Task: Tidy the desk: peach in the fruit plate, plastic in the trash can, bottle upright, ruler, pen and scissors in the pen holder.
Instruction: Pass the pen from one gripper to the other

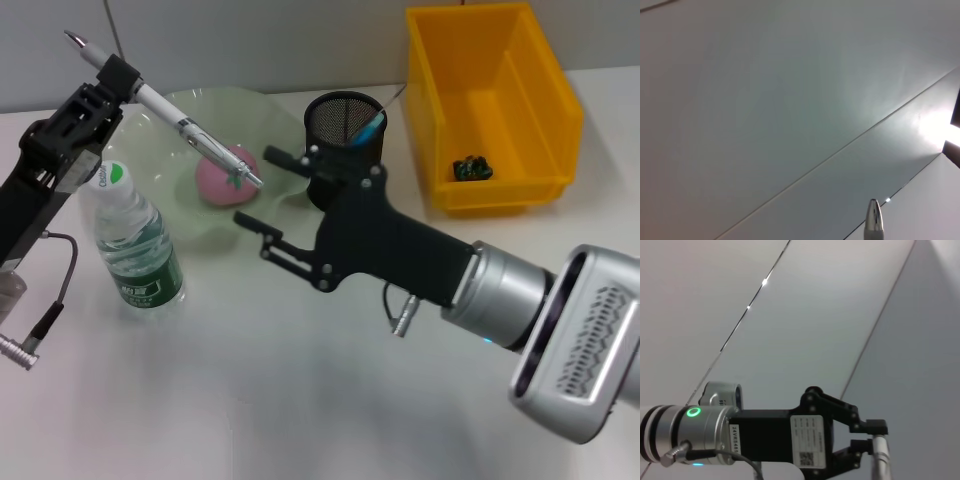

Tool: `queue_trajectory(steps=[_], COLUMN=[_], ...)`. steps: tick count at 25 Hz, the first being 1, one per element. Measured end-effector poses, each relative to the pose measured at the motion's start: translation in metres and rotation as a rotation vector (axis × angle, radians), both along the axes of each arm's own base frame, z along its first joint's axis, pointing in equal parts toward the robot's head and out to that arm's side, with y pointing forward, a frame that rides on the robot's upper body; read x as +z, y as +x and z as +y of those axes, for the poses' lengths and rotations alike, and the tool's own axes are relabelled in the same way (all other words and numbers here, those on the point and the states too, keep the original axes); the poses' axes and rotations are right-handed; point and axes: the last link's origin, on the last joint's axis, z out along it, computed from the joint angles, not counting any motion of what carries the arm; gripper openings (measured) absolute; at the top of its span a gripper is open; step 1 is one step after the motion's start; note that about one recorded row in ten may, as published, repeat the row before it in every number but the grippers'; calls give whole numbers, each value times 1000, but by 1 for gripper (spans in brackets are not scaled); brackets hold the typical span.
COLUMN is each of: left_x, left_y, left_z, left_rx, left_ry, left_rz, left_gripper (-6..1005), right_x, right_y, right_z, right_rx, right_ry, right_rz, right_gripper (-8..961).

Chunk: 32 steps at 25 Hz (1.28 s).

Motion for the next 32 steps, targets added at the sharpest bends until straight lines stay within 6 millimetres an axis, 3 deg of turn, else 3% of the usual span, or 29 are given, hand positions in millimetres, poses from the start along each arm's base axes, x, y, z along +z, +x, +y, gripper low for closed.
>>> queue_trajectory(steps=[8, 32], left_x=[-5, -7], left_y=[0, -3], left_z=[-1, -3], left_rx=[15, 37], left_ry=[-10, -13], left_rz=[1, -6], left_gripper=[153, 154], right_x=[-17, -13], right_y=[-17, -20], right_z=[-4, 0], right_rx=[-5, -42], right_ry=[45, 70], right_rz=[0, 42], right_gripper=[543, 538])
